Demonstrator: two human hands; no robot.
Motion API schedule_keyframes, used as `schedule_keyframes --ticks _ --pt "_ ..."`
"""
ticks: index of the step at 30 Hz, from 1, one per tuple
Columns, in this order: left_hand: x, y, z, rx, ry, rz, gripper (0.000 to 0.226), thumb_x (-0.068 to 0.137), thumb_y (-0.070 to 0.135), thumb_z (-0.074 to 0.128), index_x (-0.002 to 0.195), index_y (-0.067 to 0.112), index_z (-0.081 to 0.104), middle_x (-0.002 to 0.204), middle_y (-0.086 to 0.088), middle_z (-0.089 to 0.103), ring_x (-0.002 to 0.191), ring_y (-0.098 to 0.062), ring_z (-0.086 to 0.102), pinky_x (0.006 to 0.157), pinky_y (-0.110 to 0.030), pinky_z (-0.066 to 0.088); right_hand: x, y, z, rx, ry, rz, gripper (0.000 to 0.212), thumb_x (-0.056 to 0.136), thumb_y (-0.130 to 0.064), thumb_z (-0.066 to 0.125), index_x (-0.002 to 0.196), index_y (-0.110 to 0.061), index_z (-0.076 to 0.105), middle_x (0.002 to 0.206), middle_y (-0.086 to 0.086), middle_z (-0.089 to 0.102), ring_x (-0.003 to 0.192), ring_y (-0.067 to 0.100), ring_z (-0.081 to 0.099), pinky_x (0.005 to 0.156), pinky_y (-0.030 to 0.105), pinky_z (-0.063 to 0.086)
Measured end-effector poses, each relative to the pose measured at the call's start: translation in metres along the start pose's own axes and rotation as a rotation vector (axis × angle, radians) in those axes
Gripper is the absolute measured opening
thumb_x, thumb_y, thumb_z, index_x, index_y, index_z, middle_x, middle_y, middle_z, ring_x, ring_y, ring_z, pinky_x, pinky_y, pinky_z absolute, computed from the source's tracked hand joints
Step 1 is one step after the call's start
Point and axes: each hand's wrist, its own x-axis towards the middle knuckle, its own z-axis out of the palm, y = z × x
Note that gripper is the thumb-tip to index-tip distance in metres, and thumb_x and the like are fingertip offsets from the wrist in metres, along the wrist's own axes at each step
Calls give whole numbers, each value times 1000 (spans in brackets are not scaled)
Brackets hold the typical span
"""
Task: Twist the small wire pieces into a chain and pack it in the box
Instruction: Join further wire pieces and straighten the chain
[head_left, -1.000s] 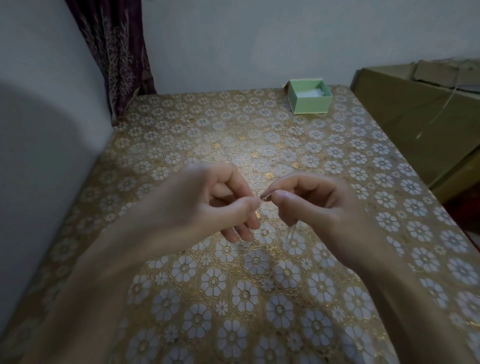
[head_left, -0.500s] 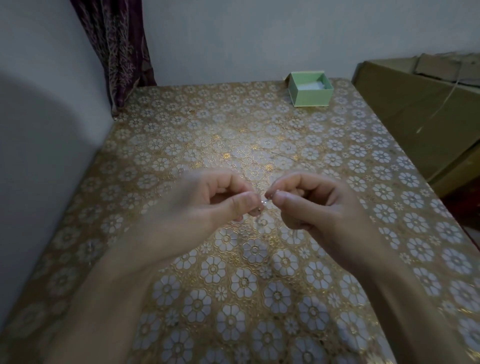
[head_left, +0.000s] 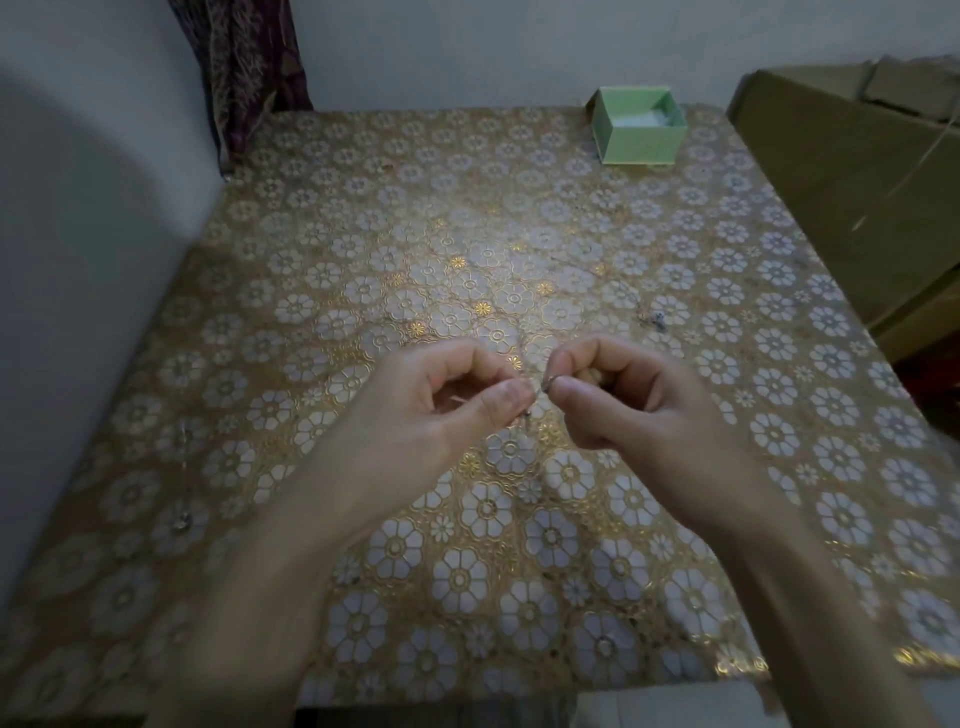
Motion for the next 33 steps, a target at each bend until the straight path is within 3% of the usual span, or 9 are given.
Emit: schedule_keyframes --ticks 2,6,12,18,21,25,30,33 --pt "-2 0 2 -5 15 20 27 70 44 57 78 20 67 77 -3 66 73 -22 60 65 -29 49 -2 1 2 -5 -1 10 6 76 -29 63 73 -24 65 56 -10 41 52 8 33 49 21 29" --pt "-5 -1 7 -104 27 4 24 73 36 55 79 16 66 68 11 62 63 3 54 61 -10 43 -7 3 9 -3 -7 45 12 81 -15 57 70 -20 61 55 -10 41 51 6 34 48 17 30" --pt "-7 -4 10 -205 41 -43 26 74 32 54 83 10 65 68 9 65 64 2 58 61 -9 43 -10 5 15 -16 30 20 12 82 -12 55 72 -18 58 58 -7 42 53 6 36 48 18 31" --pt "-8 -6 8 -97 15 -67 24 76 35 52 81 15 63 59 10 59 58 1 53 59 -11 42 -13 5 13 -68 41 5 7 82 -13 57 74 -15 59 63 1 44 55 11 37 49 18 32" --pt "-9 -6 5 -50 -6 -76 24 76 40 49 78 20 61 57 10 56 59 -2 51 61 -17 43 -16 4 8 -45 15 40 6 78 -25 62 73 -23 62 66 1 47 57 10 39 51 18 33" --pt "-10 -7 2 -66 9 -69 21 76 39 49 76 21 60 56 10 54 57 -1 50 59 -15 43 -19 5 0 2 37 78 6 72 -36 63 70 -31 67 65 -4 52 56 7 41 52 19 33" --pt "-13 -9 -3 -51 5 -58 21 74 37 53 78 20 64 59 8 57 58 -3 53 61 -15 46 -22 4 -2 48 55 71 10 77 -17 63 76 -19 72 57 -3 60 50 6 51 48 13 41" --pt "-14 -8 -6 -62 -20 -52 18 72 36 55 75 21 65 59 8 57 58 -4 53 60 -14 46 -24 2 -3 49 51 74 11 76 -21 65 79 -15 73 58 0 63 49 9 55 47 14 44"
